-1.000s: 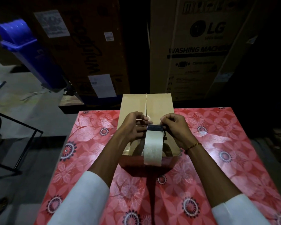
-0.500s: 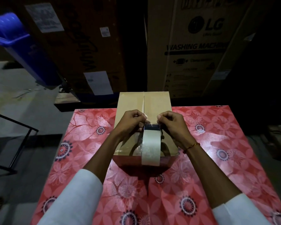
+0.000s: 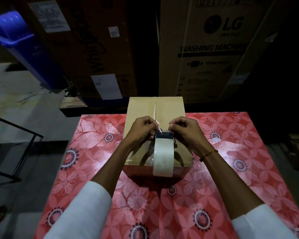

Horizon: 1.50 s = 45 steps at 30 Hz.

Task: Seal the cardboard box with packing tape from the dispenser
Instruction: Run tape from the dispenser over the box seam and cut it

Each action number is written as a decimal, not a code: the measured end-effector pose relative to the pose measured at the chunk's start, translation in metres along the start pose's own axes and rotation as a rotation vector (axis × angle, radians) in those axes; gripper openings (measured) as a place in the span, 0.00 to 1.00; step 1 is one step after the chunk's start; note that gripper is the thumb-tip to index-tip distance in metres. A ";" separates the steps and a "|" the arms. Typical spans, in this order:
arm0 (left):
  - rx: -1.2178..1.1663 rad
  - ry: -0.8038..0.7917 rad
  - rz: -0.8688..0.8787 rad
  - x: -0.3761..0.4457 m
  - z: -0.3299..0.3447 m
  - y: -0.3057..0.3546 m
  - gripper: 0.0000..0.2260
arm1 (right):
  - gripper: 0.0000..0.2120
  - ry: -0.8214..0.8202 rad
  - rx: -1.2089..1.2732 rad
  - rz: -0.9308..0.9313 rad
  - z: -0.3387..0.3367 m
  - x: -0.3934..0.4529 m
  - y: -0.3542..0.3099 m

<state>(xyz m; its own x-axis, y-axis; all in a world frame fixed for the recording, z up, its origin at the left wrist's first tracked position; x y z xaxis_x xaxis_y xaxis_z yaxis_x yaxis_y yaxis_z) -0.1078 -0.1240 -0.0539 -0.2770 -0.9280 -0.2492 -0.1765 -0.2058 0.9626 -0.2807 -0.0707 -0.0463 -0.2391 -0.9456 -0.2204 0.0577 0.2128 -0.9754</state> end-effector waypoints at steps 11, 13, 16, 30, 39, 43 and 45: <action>-0.050 -0.096 -0.020 0.001 0.002 0.000 0.04 | 0.05 -0.057 -0.080 -0.091 0.001 -0.002 -0.006; -0.061 -0.120 -0.027 0.000 0.003 0.001 0.05 | 0.05 -0.067 -0.072 -0.098 0.002 -0.002 -0.007; -0.032 -0.131 -0.010 0.000 0.001 0.004 0.07 | 0.05 -0.085 -0.062 -0.085 0.001 -0.001 -0.007; 0.036 -0.169 0.028 -0.002 0.000 0.010 0.03 | 0.05 -0.149 -0.119 -0.109 0.000 0.004 -0.009; 0.171 -0.096 0.185 -0.005 0.002 0.017 0.03 | 0.06 -0.238 -0.166 -0.143 -0.003 0.005 -0.011; 0.137 -0.083 0.181 -0.006 0.000 0.014 0.04 | 0.06 -0.255 -0.210 -0.176 -0.002 0.009 -0.014; 0.138 -0.067 0.192 -0.006 0.001 0.014 0.04 | 0.05 -0.256 -0.208 -0.177 -0.003 0.011 -0.013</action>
<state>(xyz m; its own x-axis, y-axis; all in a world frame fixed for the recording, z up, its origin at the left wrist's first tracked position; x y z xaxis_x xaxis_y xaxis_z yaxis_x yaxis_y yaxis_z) -0.1092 -0.1212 -0.0393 -0.3794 -0.9223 -0.0739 -0.2401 0.0210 0.9705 -0.2866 -0.0829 -0.0355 0.0237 -0.9975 -0.0660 -0.1676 0.0612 -0.9839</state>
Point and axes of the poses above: each hand's wrist, its own x-axis towards the middle knuckle, its own z-axis out of the palm, y = z × x, the point moved 7 cm from there along x, towards the middle knuckle, and after that the axes turned 5 degrees about y, right-handed, at the moved point
